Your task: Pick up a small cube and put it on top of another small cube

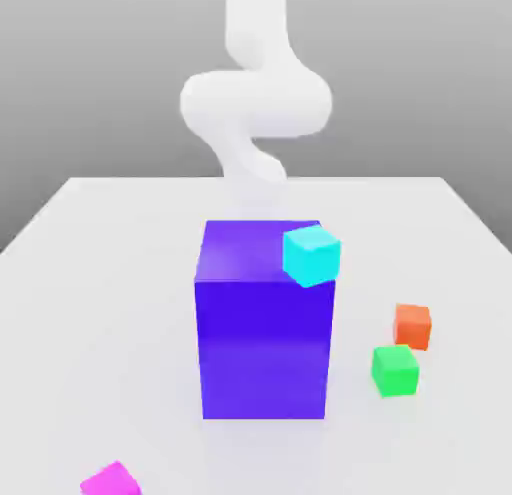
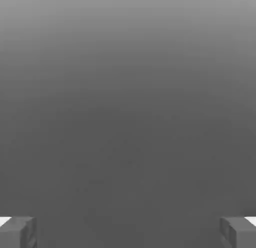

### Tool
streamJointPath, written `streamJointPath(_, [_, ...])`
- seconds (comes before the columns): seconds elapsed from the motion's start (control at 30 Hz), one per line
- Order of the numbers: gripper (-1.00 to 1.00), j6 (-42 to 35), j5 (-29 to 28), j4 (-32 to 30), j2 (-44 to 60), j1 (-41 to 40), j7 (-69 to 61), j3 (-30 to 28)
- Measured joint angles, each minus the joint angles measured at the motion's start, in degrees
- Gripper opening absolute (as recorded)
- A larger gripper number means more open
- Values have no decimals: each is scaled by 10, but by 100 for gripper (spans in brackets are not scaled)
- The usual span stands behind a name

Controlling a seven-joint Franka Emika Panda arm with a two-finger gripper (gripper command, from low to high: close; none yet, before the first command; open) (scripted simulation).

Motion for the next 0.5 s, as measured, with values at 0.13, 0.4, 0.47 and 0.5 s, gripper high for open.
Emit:
streamJointPath(0.13, [0, 25, -6, 3, 86, -26, 42, 4])
streamJointPath(0.4, [0, 73, -20, 8, 253, -65, 123, 1])
streamJointPath(0.47, [0, 85, -22, 10, 294, -72, 142, -2])
streamJointPath(0.5, [0, 91, -23, 10, 315, -76, 152, -4])
